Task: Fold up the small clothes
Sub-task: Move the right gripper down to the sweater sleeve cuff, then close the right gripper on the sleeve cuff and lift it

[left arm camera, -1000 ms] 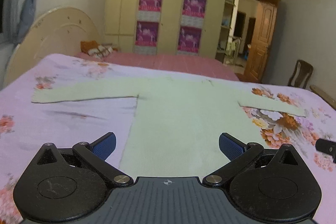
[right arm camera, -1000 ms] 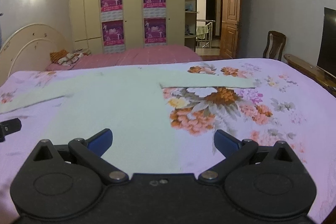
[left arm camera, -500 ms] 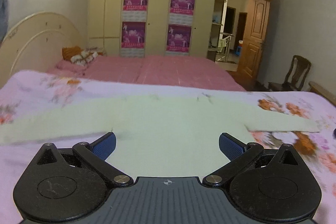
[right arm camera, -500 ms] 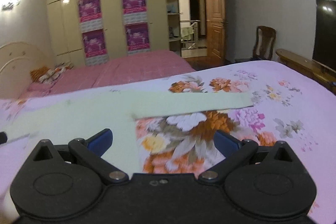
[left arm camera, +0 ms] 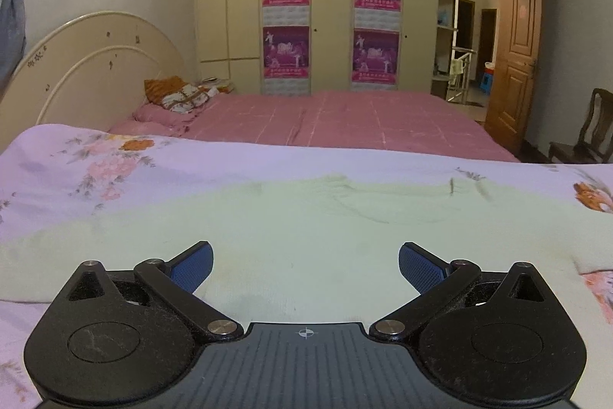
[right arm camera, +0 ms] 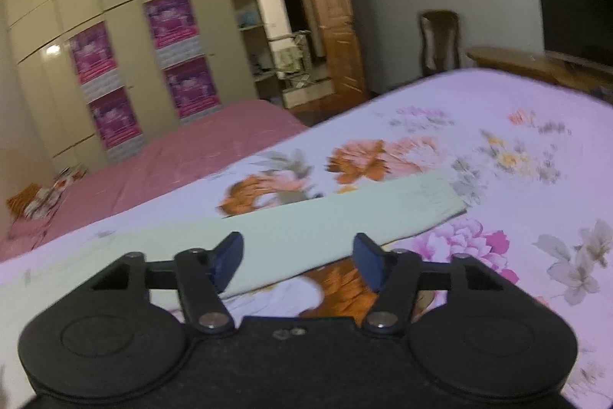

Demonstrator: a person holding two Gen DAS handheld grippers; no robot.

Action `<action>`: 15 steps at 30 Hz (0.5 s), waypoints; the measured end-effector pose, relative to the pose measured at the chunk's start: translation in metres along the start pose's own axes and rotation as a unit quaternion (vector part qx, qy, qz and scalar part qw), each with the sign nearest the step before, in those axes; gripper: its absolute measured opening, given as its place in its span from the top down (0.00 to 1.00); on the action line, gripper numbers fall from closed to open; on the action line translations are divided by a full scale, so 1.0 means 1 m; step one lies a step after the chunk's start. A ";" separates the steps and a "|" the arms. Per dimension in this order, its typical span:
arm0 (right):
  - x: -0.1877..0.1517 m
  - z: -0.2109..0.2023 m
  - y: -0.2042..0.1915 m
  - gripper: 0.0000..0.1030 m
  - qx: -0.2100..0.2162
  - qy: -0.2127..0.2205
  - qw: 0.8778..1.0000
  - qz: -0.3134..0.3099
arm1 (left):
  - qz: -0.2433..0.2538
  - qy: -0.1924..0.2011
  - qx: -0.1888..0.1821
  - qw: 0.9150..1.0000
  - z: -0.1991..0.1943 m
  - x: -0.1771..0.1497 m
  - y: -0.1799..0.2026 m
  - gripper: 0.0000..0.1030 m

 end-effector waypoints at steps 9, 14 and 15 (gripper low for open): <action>-0.017 0.060 0.090 0.52 -0.070 -0.019 0.988 0.137 | 0.005 -0.020 -0.004 1.000 0.036 -0.022 0.004 0.00; -0.017 0.079 0.107 0.58 -0.058 -0.012 0.982 0.179 | 0.004 -0.039 -0.017 0.999 0.040 -0.032 0.003 0.00; -0.016 0.083 0.107 0.60 -0.060 -0.013 0.983 0.175 | 0.003 -0.040 -0.019 0.999 0.040 -0.032 0.002 0.00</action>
Point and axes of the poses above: each gripper's, at about its wrist camera, not at the fingertips, and z roughly the way its jaws point, y to its right, x to its top, the point moved 1 cm from there along z, roughly the way its jaws point, and after that the axes turned 13 degrees about y, right-handed, at the moved point
